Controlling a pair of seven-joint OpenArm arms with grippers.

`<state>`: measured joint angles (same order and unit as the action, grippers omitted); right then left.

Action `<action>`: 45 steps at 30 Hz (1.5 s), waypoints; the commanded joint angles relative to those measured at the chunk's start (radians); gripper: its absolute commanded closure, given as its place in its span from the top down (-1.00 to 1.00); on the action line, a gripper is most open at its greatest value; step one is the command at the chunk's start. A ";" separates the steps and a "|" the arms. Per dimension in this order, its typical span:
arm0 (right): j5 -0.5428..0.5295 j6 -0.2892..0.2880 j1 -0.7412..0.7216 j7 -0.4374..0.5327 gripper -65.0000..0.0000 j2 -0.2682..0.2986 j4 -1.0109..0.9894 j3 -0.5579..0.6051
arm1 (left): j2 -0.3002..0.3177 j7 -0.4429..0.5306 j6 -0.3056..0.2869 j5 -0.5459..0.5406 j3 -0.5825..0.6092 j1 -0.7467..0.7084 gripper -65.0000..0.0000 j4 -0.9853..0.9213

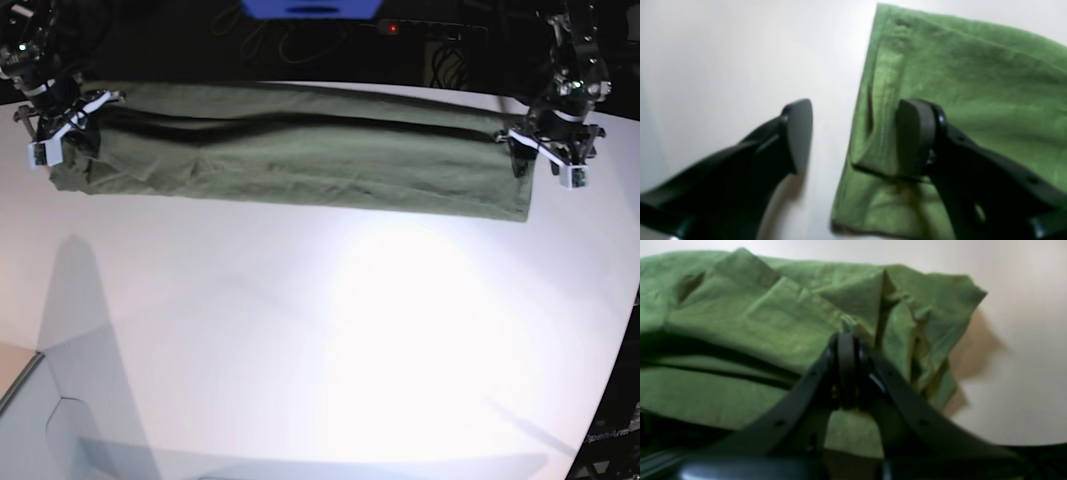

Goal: Layout the t-shirt on the table in an organized manner, then fold the t-shirt properly
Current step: 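Grasp the folded shirt ends with both grippers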

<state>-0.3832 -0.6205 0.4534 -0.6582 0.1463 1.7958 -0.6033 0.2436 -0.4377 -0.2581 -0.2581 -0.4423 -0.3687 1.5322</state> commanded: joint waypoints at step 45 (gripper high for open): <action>-0.013 0.001 -0.038 0.027 -1.00 0.037 -0.133 0.044 | -0.026 0.026 -0.013 -0.102 -0.010 0.017 0.20 -0.042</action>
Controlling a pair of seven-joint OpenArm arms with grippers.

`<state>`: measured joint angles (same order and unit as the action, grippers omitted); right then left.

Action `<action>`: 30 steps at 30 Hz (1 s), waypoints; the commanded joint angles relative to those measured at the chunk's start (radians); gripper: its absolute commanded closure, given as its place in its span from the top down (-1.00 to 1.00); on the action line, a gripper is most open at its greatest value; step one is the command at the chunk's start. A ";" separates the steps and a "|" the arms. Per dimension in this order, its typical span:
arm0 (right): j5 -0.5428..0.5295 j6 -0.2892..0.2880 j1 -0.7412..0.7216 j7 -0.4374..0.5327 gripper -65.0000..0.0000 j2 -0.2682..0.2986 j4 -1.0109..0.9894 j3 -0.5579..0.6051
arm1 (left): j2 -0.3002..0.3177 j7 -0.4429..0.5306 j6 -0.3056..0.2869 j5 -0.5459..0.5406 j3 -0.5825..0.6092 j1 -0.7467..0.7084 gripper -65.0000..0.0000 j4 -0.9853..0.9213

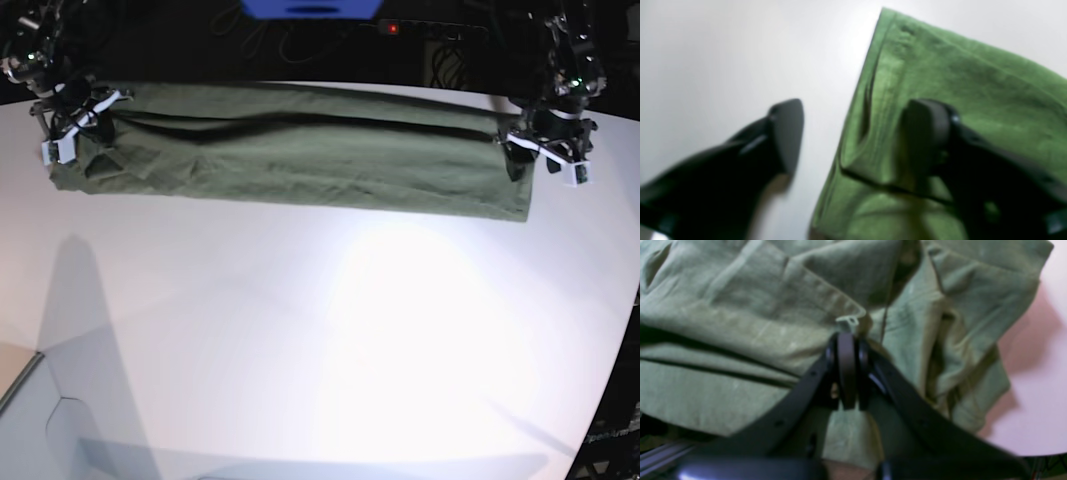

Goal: Layout the t-shirt on the table in an organized manner, then fold the t-shirt properly
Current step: 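Grasp the folded shirt ends with both grippers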

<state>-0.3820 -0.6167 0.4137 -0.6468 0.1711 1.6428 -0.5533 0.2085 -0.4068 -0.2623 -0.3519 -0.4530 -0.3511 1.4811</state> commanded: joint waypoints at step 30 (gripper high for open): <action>-0.015 -0.002 -0.017 0.011 -1.00 0.031 0.015 -0.004 | 0.009 -0.007 -0.119 -0.009 -0.013 0.040 -0.99 -0.063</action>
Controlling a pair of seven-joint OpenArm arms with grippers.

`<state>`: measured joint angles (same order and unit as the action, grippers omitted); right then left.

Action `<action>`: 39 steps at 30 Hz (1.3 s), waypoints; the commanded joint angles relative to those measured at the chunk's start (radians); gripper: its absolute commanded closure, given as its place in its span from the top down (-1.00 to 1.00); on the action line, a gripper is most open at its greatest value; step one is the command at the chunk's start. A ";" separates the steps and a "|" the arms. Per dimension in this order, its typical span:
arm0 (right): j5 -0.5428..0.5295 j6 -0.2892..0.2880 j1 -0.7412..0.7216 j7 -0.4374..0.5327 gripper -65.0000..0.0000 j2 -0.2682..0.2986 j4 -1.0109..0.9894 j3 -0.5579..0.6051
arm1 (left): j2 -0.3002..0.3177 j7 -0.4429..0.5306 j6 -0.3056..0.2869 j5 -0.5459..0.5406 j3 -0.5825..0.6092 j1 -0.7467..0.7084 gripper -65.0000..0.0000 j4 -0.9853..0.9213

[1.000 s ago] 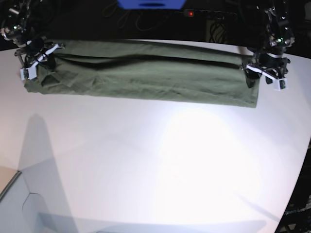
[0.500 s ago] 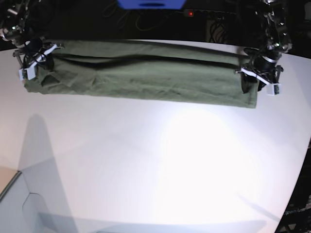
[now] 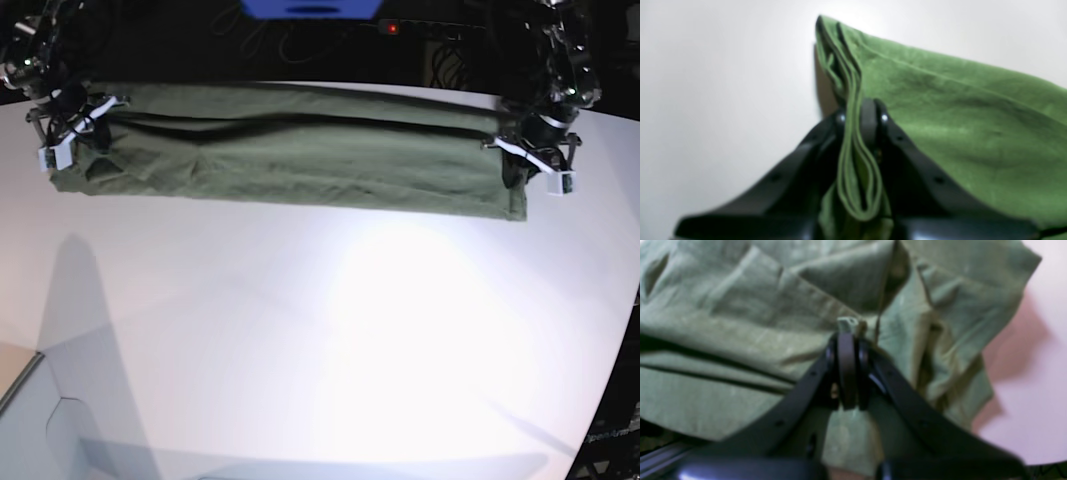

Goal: Layout the t-shirt on the table in an organized manner, then fold the t-shirt properly
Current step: 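Grasp the folded shirt ends with both grippers, then pull the folded shirt toward the table center with both grippers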

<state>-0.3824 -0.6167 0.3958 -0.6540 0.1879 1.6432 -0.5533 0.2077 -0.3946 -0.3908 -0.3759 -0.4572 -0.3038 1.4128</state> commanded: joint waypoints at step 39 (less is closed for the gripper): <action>-0.014 -0.002 -0.076 0.017 -1.00 -0.026 -0.034 0.121 | -0.166 -0.294 0.011 0.016 -0.028 -0.041 -0.99 0.511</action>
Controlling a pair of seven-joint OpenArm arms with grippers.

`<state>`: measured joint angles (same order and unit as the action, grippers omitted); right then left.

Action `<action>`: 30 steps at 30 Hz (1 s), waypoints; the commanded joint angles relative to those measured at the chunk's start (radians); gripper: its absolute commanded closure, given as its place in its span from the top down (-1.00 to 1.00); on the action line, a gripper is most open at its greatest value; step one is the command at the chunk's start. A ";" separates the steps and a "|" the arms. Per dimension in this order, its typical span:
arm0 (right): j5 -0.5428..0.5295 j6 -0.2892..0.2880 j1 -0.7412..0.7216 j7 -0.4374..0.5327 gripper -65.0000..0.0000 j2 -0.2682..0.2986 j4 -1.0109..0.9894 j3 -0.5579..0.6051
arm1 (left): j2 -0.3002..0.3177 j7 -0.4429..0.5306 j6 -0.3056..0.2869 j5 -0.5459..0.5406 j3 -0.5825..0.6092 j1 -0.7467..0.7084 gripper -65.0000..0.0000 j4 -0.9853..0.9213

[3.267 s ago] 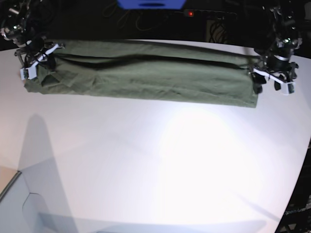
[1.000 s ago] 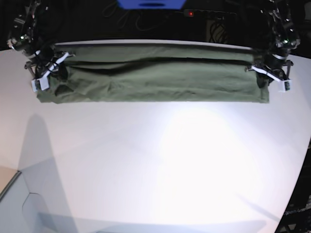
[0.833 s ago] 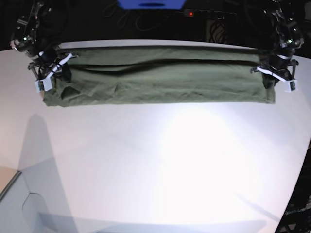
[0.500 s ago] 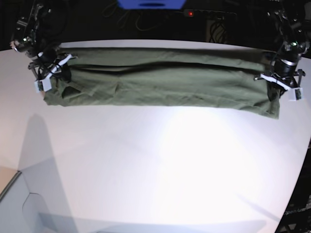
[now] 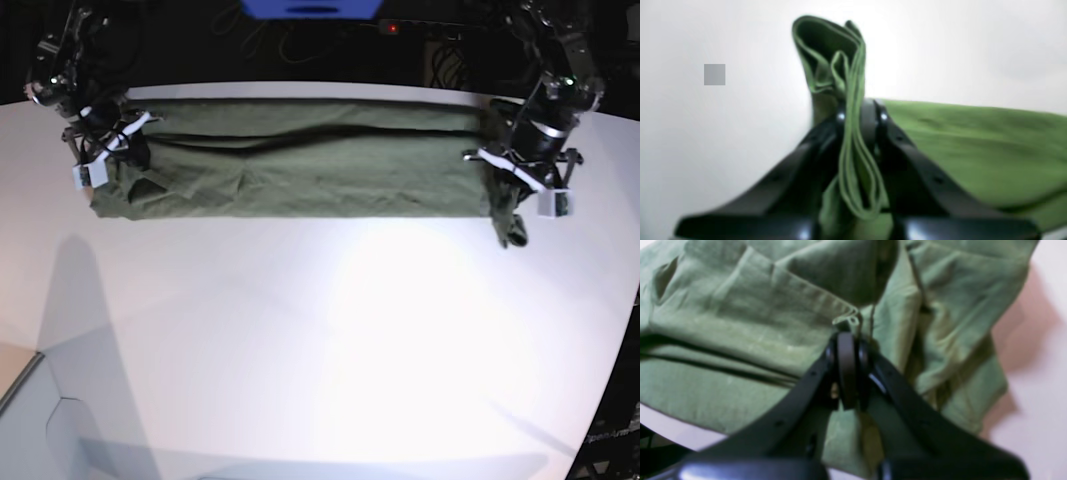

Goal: Layout the t-shirt on the table in an organized manner, then fold the t-shirt properly
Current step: 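Pull the folded shirt toward the table center with both grippers, then lift the strip end with the left gripper and fold it toward the right gripper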

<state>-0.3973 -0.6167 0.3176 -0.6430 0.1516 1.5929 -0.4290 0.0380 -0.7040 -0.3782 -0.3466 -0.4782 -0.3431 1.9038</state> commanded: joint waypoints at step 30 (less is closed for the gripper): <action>0.001 -0.002 0.005 0.005 -1.00 0.003 0.016 -0.003 | -0.017 0.025 0.315 0.175 0.665 0.059 -0.99 -0.016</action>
<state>-0.3977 -0.6167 0.3218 -0.6426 0.1463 1.5932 -0.4290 0.0242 -0.6998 -0.0669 -0.1688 0.1879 -0.2955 1.8713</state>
